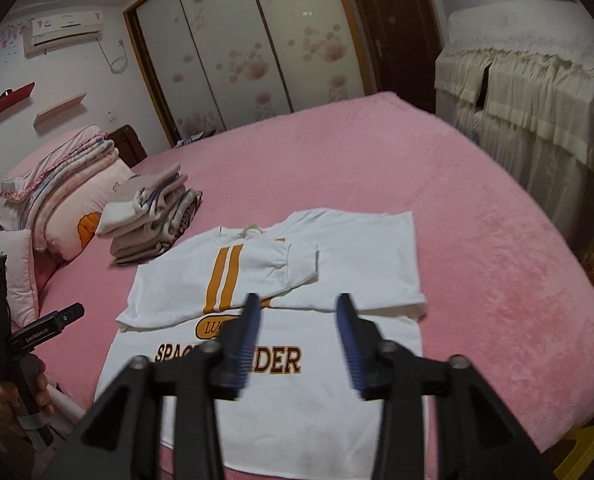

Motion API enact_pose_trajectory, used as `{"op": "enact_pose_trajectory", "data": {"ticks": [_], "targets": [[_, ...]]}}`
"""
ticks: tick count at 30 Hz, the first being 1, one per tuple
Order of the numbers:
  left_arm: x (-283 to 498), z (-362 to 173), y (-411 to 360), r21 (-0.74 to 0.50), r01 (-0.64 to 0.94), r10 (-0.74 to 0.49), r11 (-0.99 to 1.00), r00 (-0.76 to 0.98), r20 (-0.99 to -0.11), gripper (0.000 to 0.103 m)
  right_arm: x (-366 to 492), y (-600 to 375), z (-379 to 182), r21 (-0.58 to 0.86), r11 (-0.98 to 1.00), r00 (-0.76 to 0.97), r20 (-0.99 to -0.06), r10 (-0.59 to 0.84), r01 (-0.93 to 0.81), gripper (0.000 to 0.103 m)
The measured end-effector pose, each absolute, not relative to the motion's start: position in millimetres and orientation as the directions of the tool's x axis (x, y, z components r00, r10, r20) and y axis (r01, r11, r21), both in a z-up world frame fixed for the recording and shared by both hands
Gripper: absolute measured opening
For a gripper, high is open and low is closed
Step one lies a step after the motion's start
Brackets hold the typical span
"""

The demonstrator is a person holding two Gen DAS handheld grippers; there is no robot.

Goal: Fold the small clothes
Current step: 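Grasp the shirt hem with the left gripper while the right gripper grasps the hem too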

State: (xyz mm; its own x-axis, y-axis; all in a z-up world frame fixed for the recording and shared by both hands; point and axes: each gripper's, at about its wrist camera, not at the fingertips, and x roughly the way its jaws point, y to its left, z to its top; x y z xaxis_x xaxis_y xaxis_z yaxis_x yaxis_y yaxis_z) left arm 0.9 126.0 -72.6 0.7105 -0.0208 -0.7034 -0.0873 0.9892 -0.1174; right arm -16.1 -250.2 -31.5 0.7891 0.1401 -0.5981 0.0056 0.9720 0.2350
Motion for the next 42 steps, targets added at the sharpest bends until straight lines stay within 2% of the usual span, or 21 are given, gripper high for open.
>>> {"op": "enact_pose_trajectory", "data": {"ticks": [6,12,17,22,26,30,35,39,42], "targets": [[-31.7,-81.8,139.4,-0.157,-0.032,-0.085,0.987,0.725,-0.683,0.096,-38.8,-249.5,-44.1,0.177,0.984,0.784,-0.606,0.134,-0.031,0.05],[-40.6,-128.4,163.8,-0.158,-0.053,-0.092,0.986,0.617,-0.782,0.096,-52.2,-258.8,-87.3,0.107,0.994,0.721,-0.686,0.101,-0.038,0.05],[-42.5,-171.9,182.5,-0.162,-0.07,-0.103,0.984,0.519,-0.848,0.096,-64.9,-278.5,-127.5,0.116,0.992,0.638,-0.76,0.125,-0.056,0.05],[-42.8,-201.6,203.1,-0.245,-0.112,-0.166,0.963,0.473,-0.866,0.096,-71.8,-298.4,-157.4,0.141,0.989,0.573,-0.809,0.134,-0.032,0.05],[-43.6,-218.3,214.2,-0.292,-0.121,-0.213,0.949,0.442,-0.872,0.089,-71.4,-315.3,-173.5,0.199,0.98,0.538,-0.826,0.167,0.001,0.049],[-47.7,-222.8,223.3,-0.351,-0.125,-0.263,0.928,0.448,-0.855,0.087,-68.9,-326.2,-189.9,0.249,0.968,0.494,-0.844,0.207,0.02,0.039],[-49.9,-223.8,221.6,-0.386,-0.095,-0.314,0.917,0.423,-0.85,0.076,-69.5,-332.5,-201.8,0.307,0.951,0.461,-0.848,0.262,0.025,0.033],[-51.2,-225.6,221.7,-0.413,-0.093,-0.343,0.906,0.413,-0.844,0.074,-70.5,-338.6,-206.3,0.368,0.929,0.449,-0.837,0.313,0.039,0.018],[-51.8,-227.4,223.0,-0.442,-0.096,-0.368,0.892,0.414,-0.832,0.073,-70.6,-341.0,-209.1,0.394,0.918,0.444,-0.832,0.333,0.049,0.014]]}}
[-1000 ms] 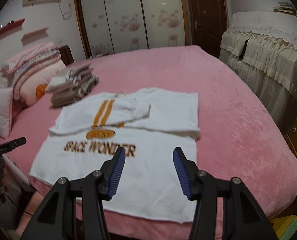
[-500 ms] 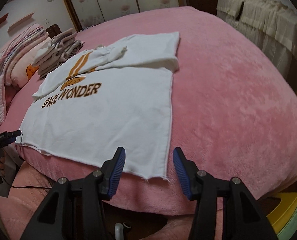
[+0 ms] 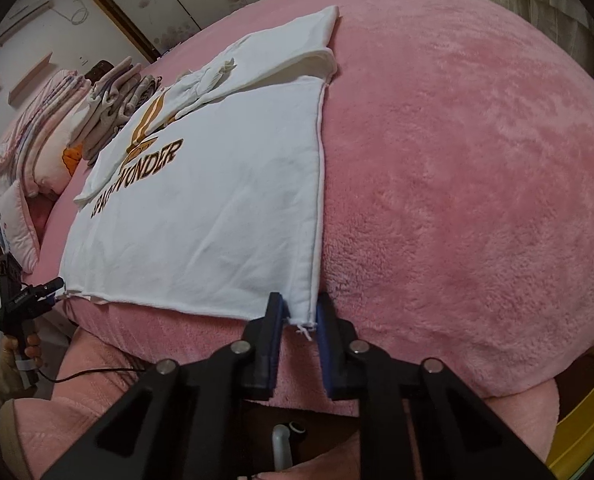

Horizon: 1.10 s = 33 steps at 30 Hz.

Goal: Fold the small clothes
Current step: 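Grasp the shirt hem with the left gripper while the right gripper grasps the hem too, then lift the hem with both grippers and fold it toward the collar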

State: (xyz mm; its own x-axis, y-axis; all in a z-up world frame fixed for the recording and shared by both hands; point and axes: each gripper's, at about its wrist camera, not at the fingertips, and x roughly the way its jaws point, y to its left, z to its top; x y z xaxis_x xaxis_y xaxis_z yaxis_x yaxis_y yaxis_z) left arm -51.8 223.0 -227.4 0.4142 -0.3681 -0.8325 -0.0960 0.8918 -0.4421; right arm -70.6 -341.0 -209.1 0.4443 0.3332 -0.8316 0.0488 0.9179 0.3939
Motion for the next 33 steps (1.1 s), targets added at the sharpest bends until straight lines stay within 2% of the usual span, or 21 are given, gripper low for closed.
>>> {"op": "enact_pose_trajectory", "data": {"ticks": [3,6,8,9,11,15,18,25,30,33], "targets": [[-54.0,-229.1,227.7,-0.472,-0.111,-0.391,0.875,0.415,-0.821,0.068,-69.9,-340.1,-210.4,0.407,0.912,0.443,-0.828,0.344,0.054,0.013],[-54.7,-231.3,230.1,-0.498,-0.129,-0.411,0.858,0.409,-0.815,0.054,-67.5,-338.6,-212.4,0.42,0.905,0.441,-0.825,0.355,0.058,0.013],[-54.7,-232.7,231.9,-0.513,-0.139,-0.426,0.847,0.399,-0.812,0.039,-65.6,-336.3,-213.3,0.417,0.907,0.438,-0.827,0.353,0.056,0.013],[-55.5,-233.0,233.3,-0.523,-0.144,-0.437,0.84,0.392,-0.81,0.036,-65.5,-336.3,-213.5,0.417,0.907,0.437,-0.827,0.354,0.054,0.013],[-54.8,-233.5,229.7,-0.532,-0.143,-0.451,0.834,0.379,-0.808,0.012,-64.4,-332.9,-212.5,0.405,0.913,0.432,-0.832,0.348,0.043,0.006],[-48.5,-228.2,215.0,-0.473,-0.134,-0.405,0.871,0.348,-0.845,0.006,-65.7,-325.9,-202.7,0.351,0.936,0.441,-0.841,0.314,0.003,0.004],[-44.8,-220.3,216.5,-0.495,-0.15,-0.42,0.856,0.356,-0.835,0.006,-66.3,-329.0,-187.5,0.364,0.931,0.479,-0.815,0.327,-0.016,0.003],[-29.8,-184.3,240.0,-0.657,-0.211,-0.5,0.724,0.495,-0.71,0.006,-48.0,-357.5,-136.8,0.484,0.875,0.611,-0.691,0.386,-0.005,0.003],[6.3,-144.1,246.6,-0.706,-0.197,-0.482,0.68,0.605,-0.633,0.006,-6.6,-366.1,-103.0,0.542,0.84,0.676,-0.609,0.415,-0.026,0.003],[39.6,-128.8,247.2,-0.703,-0.208,-0.445,0.68,0.645,-0.621,0.006,25.0,-367.0,-90.0,0.545,0.838,0.703,-0.587,0.403,-0.026,0.003]]}}
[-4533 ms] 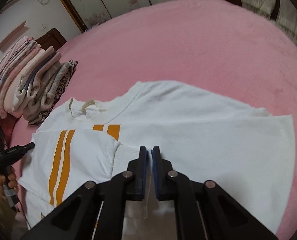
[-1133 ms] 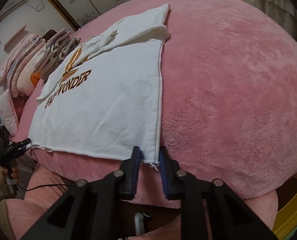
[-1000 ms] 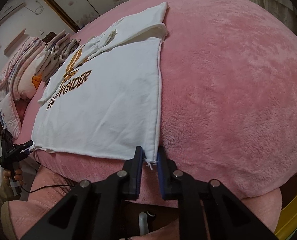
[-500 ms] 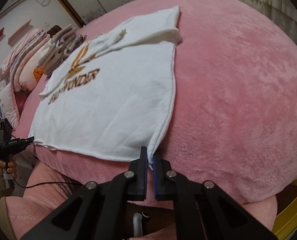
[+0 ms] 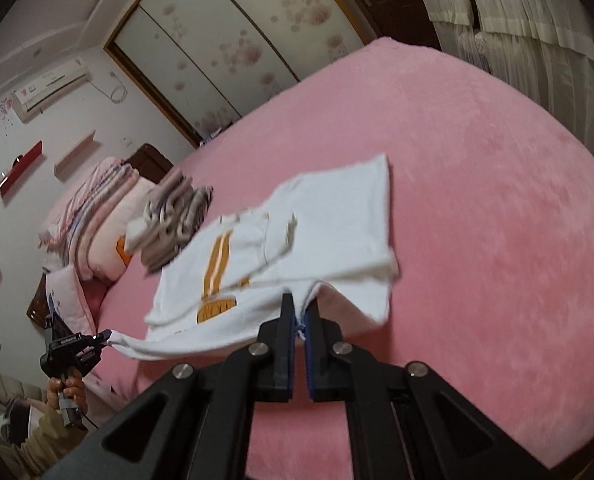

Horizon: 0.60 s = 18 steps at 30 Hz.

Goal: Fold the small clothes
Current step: 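Lift the hem with both grippers and fold it toward the collar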

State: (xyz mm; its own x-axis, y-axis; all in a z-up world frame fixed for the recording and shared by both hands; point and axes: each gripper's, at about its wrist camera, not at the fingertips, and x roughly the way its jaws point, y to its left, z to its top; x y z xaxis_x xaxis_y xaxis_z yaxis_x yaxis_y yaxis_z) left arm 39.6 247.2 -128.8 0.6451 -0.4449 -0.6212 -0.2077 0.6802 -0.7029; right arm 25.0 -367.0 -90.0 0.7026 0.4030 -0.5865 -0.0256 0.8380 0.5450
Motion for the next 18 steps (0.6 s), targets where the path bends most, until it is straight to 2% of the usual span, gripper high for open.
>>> {"op": "enact_pose_trajectory", "data": {"ticks": [5,9,18], "targets": [[108.9,-127.2,240.0,-0.672,-0.265,-0.385,0.692,0.652,-0.654,0.006,86.6,-368.7,-85.2,0.56,0.828,0.723,-0.574,0.385,0.004,0.003],[157.3,-139.1,229.3,-0.643,-0.311,-0.346,0.7,0.64,-0.686,0.006,131.7,-371.5,-100.2,0.575,0.816,0.713,-0.598,0.365,0.064,0.003],[209.0,-169.6,223.7,-0.607,-0.358,-0.313,0.709,0.613,-0.726,0.006,191.6,-372.0,-144.1,0.549,0.821,0.669,-0.672,0.319,0.16,0.003]]}}
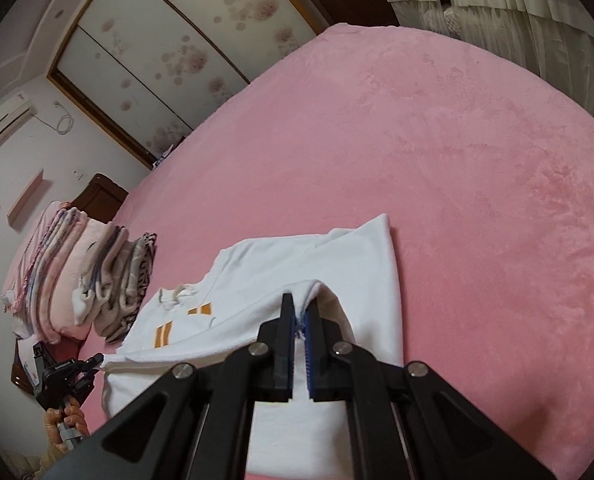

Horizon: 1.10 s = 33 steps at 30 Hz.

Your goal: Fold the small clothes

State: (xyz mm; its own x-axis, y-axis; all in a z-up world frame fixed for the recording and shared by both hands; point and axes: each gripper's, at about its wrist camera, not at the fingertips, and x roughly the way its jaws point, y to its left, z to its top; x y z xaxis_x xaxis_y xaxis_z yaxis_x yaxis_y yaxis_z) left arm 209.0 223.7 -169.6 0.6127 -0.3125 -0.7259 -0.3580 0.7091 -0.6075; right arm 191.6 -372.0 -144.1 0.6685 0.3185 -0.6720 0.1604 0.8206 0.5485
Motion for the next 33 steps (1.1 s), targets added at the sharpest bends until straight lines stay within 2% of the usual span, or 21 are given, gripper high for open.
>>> {"op": "enact_pose_trajectory", "data": {"ticks": [10,16,18,20,21,22,23,24,25,28,33], "targets": [[256.1,-191.2,218.0,-0.58,-0.387,-0.284,0.717,0.598,-0.75,0.006,241.7,-368.2,-151.9,0.517,0.835,0.669,-0.69,0.276,0.189,0.003],[277.8,-210.9,211.2,-0.547,-0.398,-0.274,0.736,0.564,-0.779,0.008,265.6,-365.3,-168.7,0.479,0.847,0.635,-0.733,0.243,0.229,0.004],[280.8,-213.7,211.2,-0.559,-0.386,-0.291,0.734,0.564,-0.773,0.014,270.5,-364.0,-175.0,0.463,0.852,0.616,-0.753,0.233,0.244,0.005],[280.5,-210.8,210.7,-0.59,-0.361,-0.322,0.723,0.579,-0.749,0.033,270.5,-365.8,-176.5,0.475,0.841,0.612,-0.754,0.238,0.259,0.005],[279.8,-207.1,210.3,-0.599,-0.347,-0.329,0.722,0.59,-0.737,0.038,269.7,-367.7,-174.9,0.488,0.832,0.615,-0.75,0.245,0.265,0.009],[278.2,-201.5,209.2,-0.596,-0.336,-0.319,0.729,0.604,-0.731,0.047,268.0,-369.7,-171.5,0.501,0.823,0.625,-0.741,0.247,0.269,0.017],[275.7,-194.5,207.7,-0.585,-0.327,-0.298,0.742,0.621,-0.725,0.05,265.7,-371.0,-166.9,0.507,0.819,0.636,-0.732,0.244,0.27,0.022],[272.3,-188.5,207.2,-0.584,-0.315,-0.29,0.749,0.636,-0.715,0.051,261.7,-372.7,-160.4,0.509,0.818,0.655,-0.719,0.233,0.268,0.033],[269.8,-181.6,205.6,-0.589,-0.291,-0.293,0.754,0.653,-0.698,0.051,258.5,-373.3,-154.8,0.514,0.816,0.671,-0.705,0.228,0.263,0.04],[263.7,-164.2,194.8,-0.562,-0.239,-0.279,0.792,0.678,-0.681,0.051,250.4,-366.0,-136.9,0.508,0.836,0.706,-0.669,0.232,0.207,0.041],[268.7,-153.3,140.5,-0.386,-0.087,-0.246,0.918,0.638,-0.729,0.051,248.7,-319.2,-122.8,0.385,0.921,0.684,-0.689,0.242,0.063,0.04]]}}
